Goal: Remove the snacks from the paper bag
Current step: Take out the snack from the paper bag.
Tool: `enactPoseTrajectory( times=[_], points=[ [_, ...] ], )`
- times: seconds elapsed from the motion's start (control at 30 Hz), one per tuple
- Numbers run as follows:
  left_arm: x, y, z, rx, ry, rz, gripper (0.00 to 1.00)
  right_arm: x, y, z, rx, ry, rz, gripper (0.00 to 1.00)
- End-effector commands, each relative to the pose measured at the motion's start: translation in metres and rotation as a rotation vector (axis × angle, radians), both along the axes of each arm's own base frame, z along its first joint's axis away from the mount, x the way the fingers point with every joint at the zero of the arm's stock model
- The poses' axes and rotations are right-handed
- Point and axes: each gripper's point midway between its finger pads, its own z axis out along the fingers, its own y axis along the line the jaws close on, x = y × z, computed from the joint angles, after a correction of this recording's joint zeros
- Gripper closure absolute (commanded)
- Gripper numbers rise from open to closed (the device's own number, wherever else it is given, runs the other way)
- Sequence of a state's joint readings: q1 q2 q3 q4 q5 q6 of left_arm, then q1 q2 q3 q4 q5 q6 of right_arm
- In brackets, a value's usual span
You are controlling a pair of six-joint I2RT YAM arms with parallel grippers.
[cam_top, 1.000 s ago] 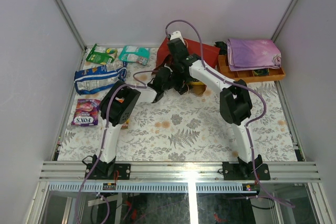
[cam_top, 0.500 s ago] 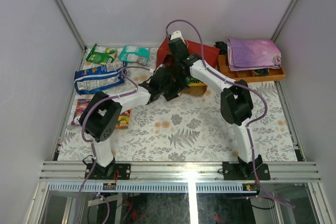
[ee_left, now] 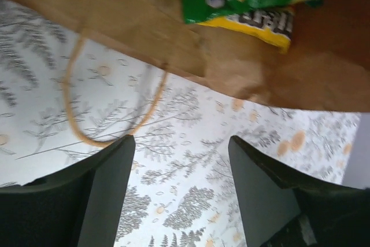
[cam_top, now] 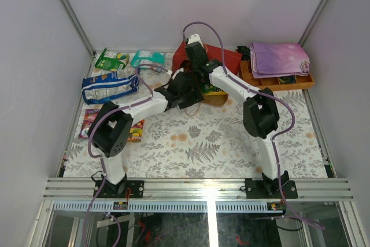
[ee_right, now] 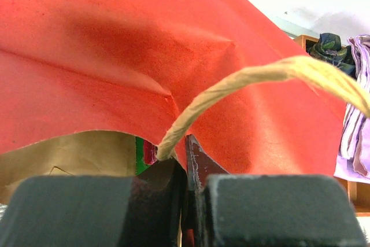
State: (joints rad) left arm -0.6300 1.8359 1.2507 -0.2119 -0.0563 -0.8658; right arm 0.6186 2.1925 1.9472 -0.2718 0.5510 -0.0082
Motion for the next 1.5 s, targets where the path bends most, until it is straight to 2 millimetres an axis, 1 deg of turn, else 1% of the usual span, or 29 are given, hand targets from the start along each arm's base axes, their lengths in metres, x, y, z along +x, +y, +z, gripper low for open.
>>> enactPoseTrajectory(
  times=[0.0,0.1,0.2,0.3,0.37,0.53,0.67,0.8,0.93,1.03,1.2,1.37,1.47],
  points=[
    [-0.007,-0.055,0.037,-0.232,-0.031,-0.199,0.37,0.005,-0.012,0.053,0.050,-0.095,-0.026,1.00],
    [-0.014,-0.079,0.047,-0.376,0.009,-0.273,0.38,0.004,-0.014,0.056,0.042,-0.103,-0.031,1.00],
    [-0.009,-0.089,0.051,-0.468,0.044,-0.278,0.38,0.004,-0.015,0.057,0.043,-0.104,-0.031,1.00],
    [0.005,-0.090,0.052,-0.544,0.052,-0.227,0.39,0.003,-0.014,0.059,0.048,-0.106,-0.029,1.00],
    [0.018,-0.087,0.052,-0.600,0.050,-0.196,0.40,0.002,-0.015,0.059,0.045,-0.106,-0.030,1.00],
    [0.051,-0.078,0.039,-0.689,0.056,-0.081,0.42,0.002,-0.015,0.059,0.047,-0.108,-0.030,1.00],
    [0.067,-0.076,0.026,-0.720,0.061,0.009,0.42,0.002,-0.014,0.057,0.070,-0.107,-0.032,1.00],
    [0.085,-0.074,0.015,-0.712,0.055,0.067,0.42,0.001,-0.007,0.049,0.071,-0.096,-0.026,1.00],
    [0.108,-0.065,0.009,-0.699,0.038,0.109,0.42,-0.003,-0.003,0.045,0.019,-0.104,-0.038,1.00],
    [0.127,-0.051,0.006,-0.661,0.011,0.156,0.42,-0.004,-0.003,0.043,-0.023,-0.122,-0.058,1.00],
    [0.149,-0.029,0.004,-0.620,-0.025,0.206,0.42,0.000,-0.004,0.036,-0.084,-0.138,-0.080,1.00],
    [0.167,-0.007,-0.014,-0.563,-0.035,0.255,0.42,0.000,-0.004,0.019,-0.103,-0.110,-0.086,1.00],
    [0.178,-0.001,-0.029,-0.522,-0.050,0.277,0.42,0.000,-0.001,0.014,-0.089,-0.102,-0.080,1.00]
  ],
)
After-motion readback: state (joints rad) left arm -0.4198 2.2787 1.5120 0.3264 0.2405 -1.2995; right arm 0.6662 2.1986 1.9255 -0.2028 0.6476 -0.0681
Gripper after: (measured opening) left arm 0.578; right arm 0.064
